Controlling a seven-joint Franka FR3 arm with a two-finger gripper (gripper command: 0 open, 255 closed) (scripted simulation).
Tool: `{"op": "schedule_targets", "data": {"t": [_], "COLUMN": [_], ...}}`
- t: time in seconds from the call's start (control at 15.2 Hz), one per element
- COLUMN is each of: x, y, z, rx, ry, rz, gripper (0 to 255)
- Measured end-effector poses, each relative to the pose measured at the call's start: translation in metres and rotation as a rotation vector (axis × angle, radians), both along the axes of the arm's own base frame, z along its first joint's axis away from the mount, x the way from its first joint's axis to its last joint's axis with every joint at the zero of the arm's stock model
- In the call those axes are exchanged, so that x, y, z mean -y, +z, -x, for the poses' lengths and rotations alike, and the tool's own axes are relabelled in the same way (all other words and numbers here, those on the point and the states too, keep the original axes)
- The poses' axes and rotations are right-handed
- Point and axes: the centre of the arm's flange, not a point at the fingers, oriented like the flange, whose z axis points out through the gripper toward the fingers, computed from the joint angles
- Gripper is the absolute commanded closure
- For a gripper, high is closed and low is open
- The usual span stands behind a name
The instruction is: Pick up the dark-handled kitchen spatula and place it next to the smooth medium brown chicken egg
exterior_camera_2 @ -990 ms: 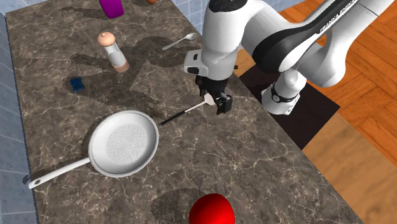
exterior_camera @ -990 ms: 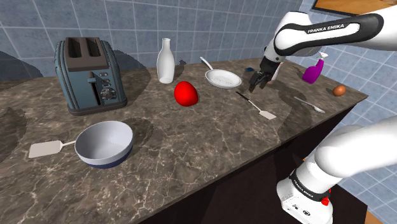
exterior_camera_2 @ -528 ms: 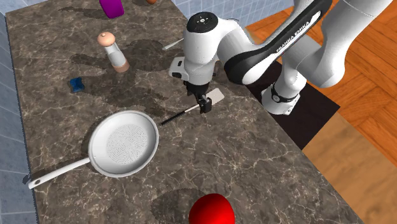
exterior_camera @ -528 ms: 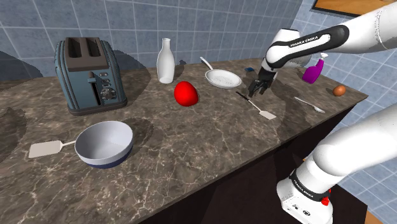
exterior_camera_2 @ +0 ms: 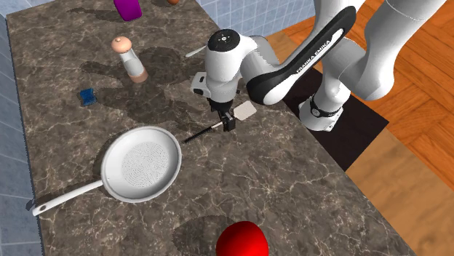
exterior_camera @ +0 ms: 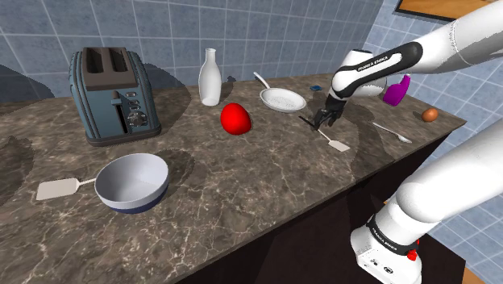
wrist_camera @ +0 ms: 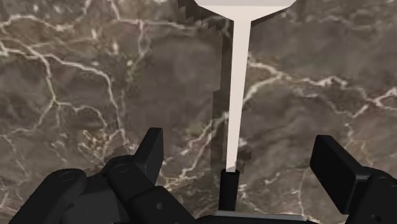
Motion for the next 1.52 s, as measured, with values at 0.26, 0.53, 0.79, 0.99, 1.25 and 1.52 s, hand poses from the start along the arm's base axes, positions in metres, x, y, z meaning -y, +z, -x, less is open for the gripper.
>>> {"op": "schedule_targets", "data": {"t": [0.26, 0.53, 0.79, 0.99, 1.25, 1.52], "x": [-0.001, 0.000, 0.000, 0.000, 0.000, 0.000], "y": [-0.013, -0.014, -0.014, -0.014, -0.014, 0.002], "z": [-0.002, -0.002, -0.002, -0.002, -0.002, -0.001], "rx": [0.000, 0.000, 0.000, 0.001, 0.001, 0.001], "ry": [0.000, 0.000, 0.000, 0.000, 0.000, 0.000], "rz": [0.000, 0.000, 0.000, 0.001, 0.001, 0.001], "gripper": [0, 0, 255, 255, 255, 255]}}
